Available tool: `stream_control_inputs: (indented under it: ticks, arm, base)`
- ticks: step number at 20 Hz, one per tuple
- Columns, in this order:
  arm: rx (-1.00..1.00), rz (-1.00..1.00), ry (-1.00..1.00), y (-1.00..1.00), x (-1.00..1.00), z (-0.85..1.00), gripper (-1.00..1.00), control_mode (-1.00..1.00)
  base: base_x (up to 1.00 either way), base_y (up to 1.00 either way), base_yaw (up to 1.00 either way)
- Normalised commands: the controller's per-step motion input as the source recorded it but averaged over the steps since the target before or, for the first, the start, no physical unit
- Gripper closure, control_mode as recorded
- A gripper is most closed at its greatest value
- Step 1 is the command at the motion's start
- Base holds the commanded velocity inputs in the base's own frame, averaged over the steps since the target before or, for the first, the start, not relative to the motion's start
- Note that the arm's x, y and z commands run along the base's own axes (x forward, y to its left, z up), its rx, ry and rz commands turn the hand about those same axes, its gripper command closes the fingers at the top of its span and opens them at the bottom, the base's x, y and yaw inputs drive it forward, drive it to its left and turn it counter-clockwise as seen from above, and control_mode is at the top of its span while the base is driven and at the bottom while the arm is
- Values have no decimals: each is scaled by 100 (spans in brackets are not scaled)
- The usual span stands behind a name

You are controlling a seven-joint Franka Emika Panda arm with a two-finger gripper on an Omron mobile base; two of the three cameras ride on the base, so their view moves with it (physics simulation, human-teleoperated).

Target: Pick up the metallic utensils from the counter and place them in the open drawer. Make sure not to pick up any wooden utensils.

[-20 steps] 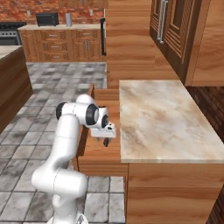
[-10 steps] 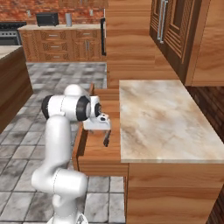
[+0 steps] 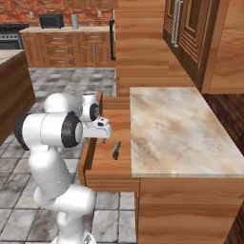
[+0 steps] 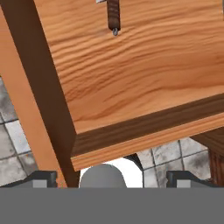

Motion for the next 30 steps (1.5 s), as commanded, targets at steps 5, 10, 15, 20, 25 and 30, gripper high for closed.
stream_control_inputs:
  ticks: [5, 10, 15, 20, 25, 30]
  arm:
    - [4, 0, -21, 0, -100, 72, -100, -100]
    - [2, 0, -14, 0, -99, 62, -100, -100]
    - [0, 0, 1, -1, -37, 0, -100, -100]
    - [0, 0, 0, 0, 0, 0, -100, -100]
    - [0, 3, 1, 0, 0, 0, -100, -100]
    - [0, 3, 0, 28, -37, -5, -100, -100]
  base:
    - [0, 0, 0]
    - [0, 0, 0]
    - [0, 0, 0]
    - [0, 0, 0]
    - [0, 0, 0]
    - [0, 0, 0]
